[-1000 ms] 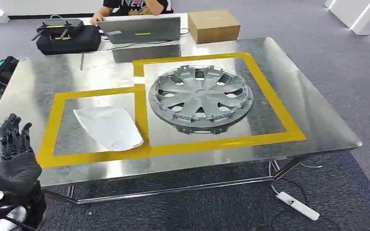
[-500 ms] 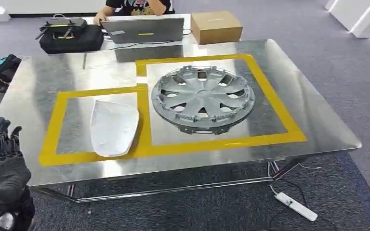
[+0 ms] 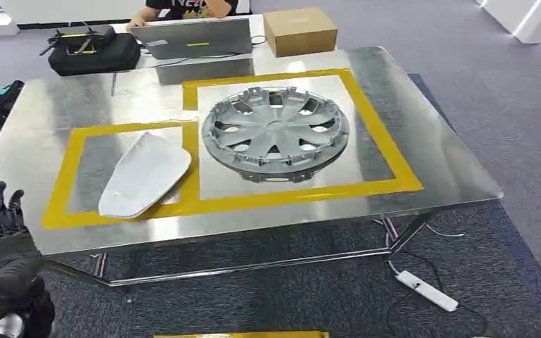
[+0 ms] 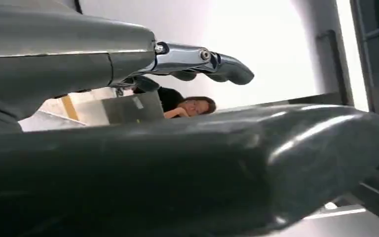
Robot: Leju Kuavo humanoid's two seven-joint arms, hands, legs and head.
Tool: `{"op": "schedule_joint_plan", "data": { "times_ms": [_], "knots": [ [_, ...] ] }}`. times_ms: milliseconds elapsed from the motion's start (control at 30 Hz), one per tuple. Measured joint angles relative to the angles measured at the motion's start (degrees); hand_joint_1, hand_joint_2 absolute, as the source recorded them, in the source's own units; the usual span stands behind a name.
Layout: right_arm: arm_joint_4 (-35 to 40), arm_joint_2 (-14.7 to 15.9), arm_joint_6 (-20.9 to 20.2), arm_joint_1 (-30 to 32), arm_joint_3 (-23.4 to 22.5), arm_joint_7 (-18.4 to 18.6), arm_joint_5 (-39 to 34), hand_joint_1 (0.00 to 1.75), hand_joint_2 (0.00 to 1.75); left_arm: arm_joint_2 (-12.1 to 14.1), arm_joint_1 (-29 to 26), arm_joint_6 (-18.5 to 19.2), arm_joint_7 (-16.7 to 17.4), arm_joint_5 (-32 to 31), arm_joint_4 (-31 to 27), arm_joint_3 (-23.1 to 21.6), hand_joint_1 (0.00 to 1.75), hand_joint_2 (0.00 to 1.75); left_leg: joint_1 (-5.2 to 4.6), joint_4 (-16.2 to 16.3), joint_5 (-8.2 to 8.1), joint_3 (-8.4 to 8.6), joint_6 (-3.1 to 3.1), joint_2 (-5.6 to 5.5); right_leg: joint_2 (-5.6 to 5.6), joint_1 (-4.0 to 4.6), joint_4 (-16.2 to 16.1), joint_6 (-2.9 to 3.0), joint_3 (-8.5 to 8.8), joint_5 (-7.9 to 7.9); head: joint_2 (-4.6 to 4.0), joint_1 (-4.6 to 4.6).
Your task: Take the parts from the cabinet and place them on the table.
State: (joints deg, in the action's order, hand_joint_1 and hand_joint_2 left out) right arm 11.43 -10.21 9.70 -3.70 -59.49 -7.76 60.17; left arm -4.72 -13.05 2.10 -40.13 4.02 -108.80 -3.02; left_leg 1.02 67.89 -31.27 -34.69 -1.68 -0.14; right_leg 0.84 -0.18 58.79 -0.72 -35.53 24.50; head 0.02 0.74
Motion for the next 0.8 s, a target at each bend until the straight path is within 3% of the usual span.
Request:
{"op": "schedule_joint_plan", "data": {
  "times_ms": [33, 67, 100, 133, 167, 233, 267, 300, 367, 400, 433, 467, 500, 533, 567, 600, 633, 667, 733, 767, 800],
  "knots": [
    [0.02, 0.07, -0.02, -0.05, 0.00, -0.15, -0.02, 0.00, 0.00, -0.04, 0.03, 0.00, 0.00, -0.11, 0.00, 0.33, 0.00, 0.00, -0.24, -5.50, 1.83, 3.54, 0.52, 0.00, 0.05, 0.01, 0.00, -0.14, -0.35, -0.41, 0.00, 0.07],
    [0.02, 0.11, -0.02, -0.11, 0.00, -0.15, -0.02, 0.00, 0.00, -0.09, 0.14, -0.11, 0.00, -0.46, 0.00, 0.55, 0.00, 0.00, -0.57, -10.40, 1.94, 6.88, 1.11, 0.00, 0.06, -0.02, 0.01, -0.41, -0.47, -0.76, 0.00, 0.02],
    [0.02, 0.13, -0.04, -0.08, 0.00, -0.15, -0.02, 0.00, 0.00, -0.22, 0.28, -0.17, 0.00, -0.50, 0.00, 0.77, 0.00, 0.00, -0.79, -12.35, 1.58, 7.79, 1.09, 0.07, 0.04, 0.23, 0.05, -0.79, -0.75, -1.04, 0.00, 0.04],
    [0.02, 0.22, -0.09, -0.07, 0.00, -0.11, 0.04, 0.00, 0.00, -0.44, 0.17, -0.15, 0.00, -0.48, 0.02, 0.92, 0.00, 0.00, -0.95, -12.03, 2.19, 7.36, 0.99, 0.03, -0.03, 0.12, -0.15, -1.19, -0.61, -1.55, 0.00, -0.15],
    [0.02, 0.31, -0.13, -0.12, 0.00, -0.07, 0.17, 0.00, 0.00, -0.57, 0.15, -0.17, 0.00, -0.42, 0.02, 1.20, 0.00, 0.00, -1.07, -12.13, 2.23, 7.03, 1.11, 0.03, -0.10, -0.06, -0.21, -1.54, -0.66, -1.92, 0.00, 0.24],
    [0.02, 0.37, -0.22, -0.01, 0.00, 0.04, 0.31, 0.00, 0.00, -1.03, -0.05, -0.26, -0.02, -0.42, 0.04, 1.38, 0.00, 0.00, -0.99, -12.70, 3.45, 6.59, 2.10, 0.12, -0.08, -0.11, -0.77, -2.38, -0.75, -2.77, 0.00, 0.26],
    [0.02, 0.41, -0.26, -0.02, 0.00, 0.04, 0.41, 0.00, 0.00, -1.27, -0.04, -0.44, 0.00, -0.42, 0.04, 1.42, 0.00, 0.00, -0.84, -12.75, 4.07, 6.14, 2.45, 0.27, -0.20, -0.25, 0.21, -2.56, -1.43, -0.76, 0.00, 0.04],
    [0.02, 0.41, -0.33, 0.04, 0.00, 0.04, 0.44, 0.00, 0.00, -1.33, -0.19, -0.55, -0.02, -0.48, 0.04, 1.57, 0.00, 0.00, -0.84, -12.75, 4.55, 5.39, 2.95, 0.29, -0.32, -0.25, 3.02, -2.84, -2.56, 2.72, 0.00, -0.07],
    [0.02, 0.41, -0.44, -0.08, 0.00, -0.18, 0.46, 0.00, 0.00, -1.49, -0.70, -0.55, -0.02, -0.48, 0.04, 1.88, 0.00, 0.00, -0.92, -12.66, 5.68, 3.98, 3.10, 0.33, -0.34, -0.31, 11.68, -3.23, -4.84, 8.63, 0.00, -0.11],
    [0.02, 0.41, -0.46, -0.12, 0.00, -0.31, 0.46, 0.00, 0.00, -1.51, -0.85, -0.50, 0.00, -0.48, 0.04, 2.14, 0.00, 0.00, -0.97, -12.59, 6.29, 3.12, 3.09, 0.36, -0.34, -0.28, 15.62, -3.38, -5.63, 10.15, 0.00, -0.13],
    [0.02, 0.41, -0.50, -0.12, 0.00, -0.53, 0.44, 0.00, 0.00, -1.57, -1.00, -0.30, 0.00, -0.48, 0.04, 2.34, 0.00, 0.00, -1.03, -12.54, 6.87, 2.33, 3.07, 0.36, -0.35, -0.28, 17.04, -3.40, -5.26, 9.76, 0.00, -0.11],
    [0.02, 0.41, -0.52, -0.10, 0.00, -0.79, 0.44, 0.00, 0.00, -1.62, -1.09, -0.04, 0.00, -0.48, 0.04, 2.60, 0.00, 0.00, -1.06, -12.53, 7.39, 1.68, 3.02, 0.35, -0.34, -0.28, 16.04, -3.35, -3.64, 8.25, 0.00, -0.11],
    [0.02, 0.41, -0.55, -0.15, 0.00, -0.90, 0.44, 0.00, 0.00, -1.73, -1.17, 0.07, 0.00, -0.48, 0.04, 2.78, 0.00, 0.00, -1.08, -12.50, 7.92, 1.03, 2.90, 0.34, -0.35, -0.25, 12.69, -3.19, -0.85, 6.15, 0.00, -0.11],
    [0.02, 0.44, -0.63, -0.26, 0.00, -1.01, 0.46, 0.00, 0.00, -1.79, -1.21, 0.22, 0.00, -0.53, 0.04, 2.95, 0.00, 0.00, -1.08, -12.50, 8.42, 0.49, 2.75, 0.32, -0.35, -0.19, 7.31, -2.92, 3.00, 4.33, 0.00, -0.11],
    [0.02, 0.44, -0.68, -0.40, 0.00, -1.07, 0.48, 0.00, 0.00, -1.86, -1.21, 0.50, -0.02, -0.63, 0.04, 3.08, 0.00, 0.00, -1.08, -12.46, 8.87, 0.18, 2.53, 0.31, -0.36, -0.10, 1.90, -2.63, 6.90, 4.02, 0.00, -0.11],
    [0.09, 0.46, -0.70, -0.64, 0.00, -1.16, 0.48, 0.00, 0.00, -1.86, -1.22, 0.79, -0.02, -0.85, 0.02, 3.19, 0.00, 0.00, -1.34, -12.40, 9.23, -0.19, 2.19, 0.33, -0.40, 0.20, -2.91, -2.47, 10.10, 5.66, 0.00, -0.13],
    [0.09, 0.46, -0.72, -0.77, 0.00, -1.23, 0.48, 0.00, 0.00, -1.86, -1.19, 1.01, 0.00, -1.03, 0.00, 3.28, 0.00, 0.00, -1.28, -12.39, 9.79, -0.25, 1.94, 0.40, -0.39, 0.18, -3.76, -2.20, 10.57, 5.60, 0.00, 0.11],
    [0.09, 0.46, -0.83, -0.68, 0.00, -1.27, 0.48, 0.00, 0.00, -1.86, -1.16, 1.16, 0.00, -1.07, -0.02, 3.41, 0.00, 0.00, -1.21, -12.49, 10.22, -0.23, 1.65, 0.41, -0.26, 0.28, -3.71, -2.10, 9.33, 5.34, 0.00, -0.07],
    [0.11, 0.50, -0.83, -0.42, 0.00, -1.33, 0.44, 0.00, 0.00, -1.95, -1.22, 1.53, -0.02, -1.09, -0.02, 3.74, 0.00, 0.00, -1.12, -12.72, 11.22, -0.65, 0.95, 0.37, -0.31, 0.28, -3.87, -1.02, 8.65, 4.36, 0.00, -0.13],
    [0.09, 0.52, -0.85, -0.48, -0.02, -1.44, 0.39, 0.00, 0.00, -2.03, -1.25, 1.71, 0.00, -1.09, -0.02, 3.96, 0.00, 0.00, -0.91, -12.35, 9.97, -1.10, 0.61, 0.28, -0.60, 0.02, -4.14, -0.48, 8.59, 3.69, 0.00, -0.22],
    [0.11, 0.52, -0.85, -0.54, -0.02, -1.53, 0.35, 0.00, 0.00, -2.12, -1.19, 1.88, 0.00, -1.09, -0.02, 4.13, 0.00, 0.00, -0.95, -10.47, 6.99, -1.97, 0.26, 0.28, -0.58, -0.01, -4.18, -0.04, 8.10, 3.06, 0.00, 0.09]
  ]
}}
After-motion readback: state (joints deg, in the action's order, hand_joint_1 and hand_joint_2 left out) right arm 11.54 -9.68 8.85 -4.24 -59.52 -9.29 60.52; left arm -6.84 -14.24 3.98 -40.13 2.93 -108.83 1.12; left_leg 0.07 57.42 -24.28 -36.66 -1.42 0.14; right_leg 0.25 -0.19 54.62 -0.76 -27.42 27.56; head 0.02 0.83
